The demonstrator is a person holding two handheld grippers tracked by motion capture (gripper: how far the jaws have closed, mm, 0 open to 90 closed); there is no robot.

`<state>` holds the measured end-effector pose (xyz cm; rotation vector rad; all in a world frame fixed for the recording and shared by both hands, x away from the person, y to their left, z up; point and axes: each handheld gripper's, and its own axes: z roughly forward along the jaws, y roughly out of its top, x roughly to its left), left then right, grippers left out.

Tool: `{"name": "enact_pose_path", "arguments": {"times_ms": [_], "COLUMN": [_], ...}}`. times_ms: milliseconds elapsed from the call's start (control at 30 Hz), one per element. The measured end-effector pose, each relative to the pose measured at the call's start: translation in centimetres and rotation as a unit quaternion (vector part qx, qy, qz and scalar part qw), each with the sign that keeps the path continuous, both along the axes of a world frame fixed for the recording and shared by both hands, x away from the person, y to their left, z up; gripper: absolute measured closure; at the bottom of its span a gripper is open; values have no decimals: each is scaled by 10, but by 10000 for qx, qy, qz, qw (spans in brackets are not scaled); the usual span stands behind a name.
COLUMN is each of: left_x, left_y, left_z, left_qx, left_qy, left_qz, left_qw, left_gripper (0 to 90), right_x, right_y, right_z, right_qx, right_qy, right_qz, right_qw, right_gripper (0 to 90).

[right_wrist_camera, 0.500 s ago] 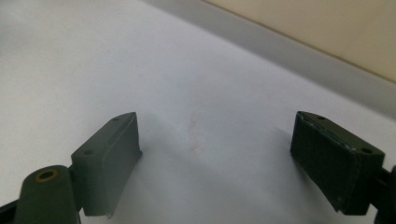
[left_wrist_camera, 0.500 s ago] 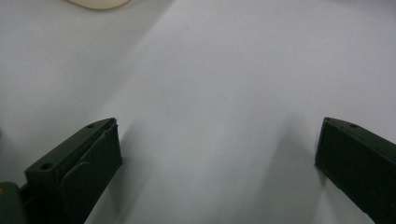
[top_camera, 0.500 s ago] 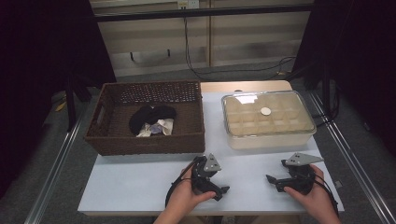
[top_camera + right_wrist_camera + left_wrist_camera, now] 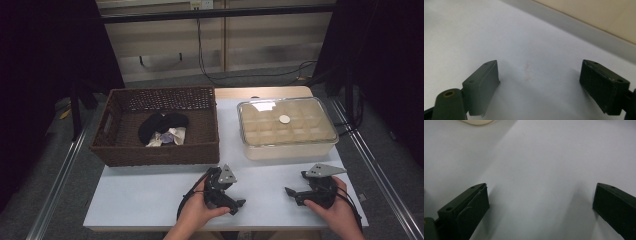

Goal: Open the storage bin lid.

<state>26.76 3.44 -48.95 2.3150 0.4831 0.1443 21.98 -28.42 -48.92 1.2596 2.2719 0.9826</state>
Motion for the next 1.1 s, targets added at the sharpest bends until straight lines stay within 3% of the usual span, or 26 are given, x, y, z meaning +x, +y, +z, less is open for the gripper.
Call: {"name": "enact_pose_path", "arguments": {"times_ms": [167, 200, 267, 300, 367, 533, 600, 700, 733, 800, 900, 933, 1033, 1100], "left_x": [3, 4, 6, 7, 8, 10, 13, 13, 15, 18, 23, 25, 29, 33], "left_y": [6, 7, 8, 8, 6, 3, 0, -3, -4, -10, -15, -16, -20, -23], "left_z": [2, 4, 4, 7, 11, 23, 33, 40, 45, 56, 68, 72, 79, 86], "left_qx": [-98, -38, -63, -9, 71, 1, 25, -77, -12, -124, -102, -50, -192, -92], "left_qy": [-30, 3, 48, 168, 168, 270, 249, 276, 274, 341, 309, 316, 417, 383], "left_qz": [113, 82, 69, 94, 37, 48, 38, 94, 58, 142, 191, 161, 263, 281], "left_qw": [9999, 10000, 9999, 9998, 9998, 9996, 9997, 9995, 9996, 9992, 9993, 9994, 9986, 9988], "left_gripper": [119, 147, 155, 156, 156, 162, 170, 171, 171, 171, 171, 171, 172, 176], "right_x": [0, 0, 0, 0, -1, -3, -3, -3, -3, -3, -3, -2, -2, 0], "right_y": [0, 0, 0, 0, 0, -3, -8, -11, -11, -14, -17, -19, -20, -21], "right_z": [1, 1, 1, 2, 2, 6, 15, 22, 25, 34, 42, 44, 51, 58], "right_qx": [-37, -28, -30, -40, -3, -78, 56, 31, -4, -27, 67, 58, 1, -91], "right_qy": [-12, 7, 20, 23, 12, 7, -36, -111, -148, -207, -110, -158, -179, -217], "right_qz": [8, -3, -6, -6, 14, -32, -157, -134, -113, -81, -137, -122, -151, -126], "right_qw": [10000, 10000, 10000, 10000, 10000, 10000, 9999, 9998, 9998, 9997, 9998, 9998, 9997, 9996], "right_gripper": [157, 159, 163, 166, 184, 195, 201, 205, 205, 203, 199, 199, 199, 199]}}
